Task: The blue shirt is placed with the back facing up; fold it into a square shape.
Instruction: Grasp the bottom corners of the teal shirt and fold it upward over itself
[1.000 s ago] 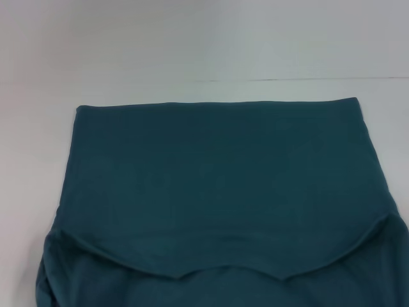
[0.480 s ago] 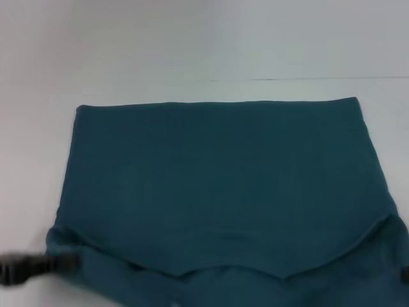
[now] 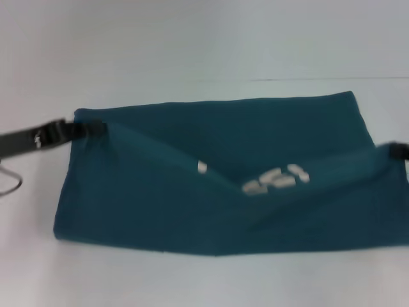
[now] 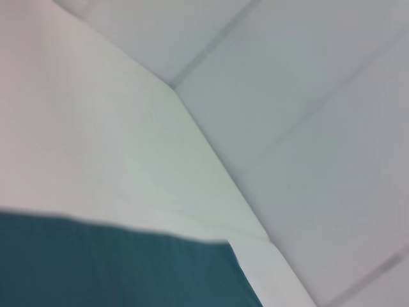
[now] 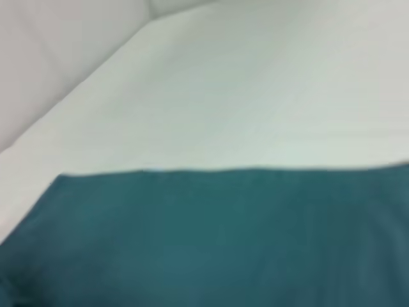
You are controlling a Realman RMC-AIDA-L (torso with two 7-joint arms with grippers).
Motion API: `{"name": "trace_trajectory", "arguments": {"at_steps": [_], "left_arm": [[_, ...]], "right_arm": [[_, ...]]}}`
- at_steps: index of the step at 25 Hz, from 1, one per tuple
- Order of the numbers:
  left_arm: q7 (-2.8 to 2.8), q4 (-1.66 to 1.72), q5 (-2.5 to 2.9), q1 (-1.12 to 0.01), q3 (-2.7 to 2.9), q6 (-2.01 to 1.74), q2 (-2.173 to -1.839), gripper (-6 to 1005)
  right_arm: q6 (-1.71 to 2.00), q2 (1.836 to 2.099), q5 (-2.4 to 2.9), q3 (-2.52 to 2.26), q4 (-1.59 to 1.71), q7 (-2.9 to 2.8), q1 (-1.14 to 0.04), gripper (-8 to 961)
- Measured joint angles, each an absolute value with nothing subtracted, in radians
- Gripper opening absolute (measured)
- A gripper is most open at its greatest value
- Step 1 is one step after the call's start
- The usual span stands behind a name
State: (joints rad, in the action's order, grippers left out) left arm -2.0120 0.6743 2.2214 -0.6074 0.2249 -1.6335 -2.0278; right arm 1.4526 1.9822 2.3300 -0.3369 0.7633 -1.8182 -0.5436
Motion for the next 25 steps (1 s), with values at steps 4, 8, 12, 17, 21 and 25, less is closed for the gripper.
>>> {"name": "trace_trajectory", "arguments": {"at_steps": [4, 8, 12, 17, 21, 25], "left_arm": [[-2.006, 0.632, 2.204, -0.664, 0.236, -1.449, -2.031, 80], [-1.992, 0.606, 2.188, -0.705, 0.24, -1.281, -2.037, 82], [-1.951, 0.571, 2.149, -0.728, 0.249, -1.135, -2.045, 84], [-1.874, 0.525, 2.098, -0.747, 0.255, -0.979, -2.06, 87], [-1.787, 0.493, 2.046, -0.761, 0.255, -0.845, -2.078, 89], [-1.709, 0.462, 1.995, -0.778, 0.255, -0.763, -2.088, 92]], "right_arm": [[1.298, 1.981, 2.328, -0.349, 0.682, -1.787, -0.625, 57], [1.147, 1.989, 2.327, -0.378, 0.634, -1.765, -0.701, 60], [0.991, 2.001, 2.321, -0.408, 0.604, -1.74, -0.759, 63], [0.809, 2.003, 2.279, -0.444, 0.529, -1.688, -0.812, 68], [0.674, 2.005, 2.209, -0.47, 0.458, -1.603, -0.831, 71], [0.613, 2.004, 2.15, -0.477, 0.4, -1.531, -0.846, 75]]}}
